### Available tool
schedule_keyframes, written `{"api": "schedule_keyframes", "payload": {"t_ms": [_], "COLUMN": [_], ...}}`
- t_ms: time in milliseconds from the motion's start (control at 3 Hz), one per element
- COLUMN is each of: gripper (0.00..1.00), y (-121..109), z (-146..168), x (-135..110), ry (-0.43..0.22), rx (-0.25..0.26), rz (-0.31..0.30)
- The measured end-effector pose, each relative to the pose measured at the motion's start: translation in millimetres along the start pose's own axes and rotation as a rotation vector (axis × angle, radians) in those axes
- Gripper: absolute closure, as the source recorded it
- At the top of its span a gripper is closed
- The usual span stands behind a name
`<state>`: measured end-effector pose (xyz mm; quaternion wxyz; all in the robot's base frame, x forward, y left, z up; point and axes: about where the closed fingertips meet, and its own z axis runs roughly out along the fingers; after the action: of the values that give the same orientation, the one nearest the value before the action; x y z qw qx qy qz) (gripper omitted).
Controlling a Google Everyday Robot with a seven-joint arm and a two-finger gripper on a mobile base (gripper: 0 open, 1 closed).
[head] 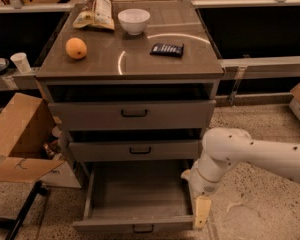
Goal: Close bottom drawer
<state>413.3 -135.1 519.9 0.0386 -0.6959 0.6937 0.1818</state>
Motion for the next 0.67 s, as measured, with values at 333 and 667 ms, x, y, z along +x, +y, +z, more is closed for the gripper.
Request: {"api": "schedule_keyframes", "payload": {"t_ms": [333,667], "gripper": [0.0,0.0], "y": [-7.1,-6.7], "z": [57.4,108.5], "x": [0.6,-4.8], "ry": [-0.025,-0.066], "rx": [-0.038,-0.09], "rz": [-0.03,-0.025]}}
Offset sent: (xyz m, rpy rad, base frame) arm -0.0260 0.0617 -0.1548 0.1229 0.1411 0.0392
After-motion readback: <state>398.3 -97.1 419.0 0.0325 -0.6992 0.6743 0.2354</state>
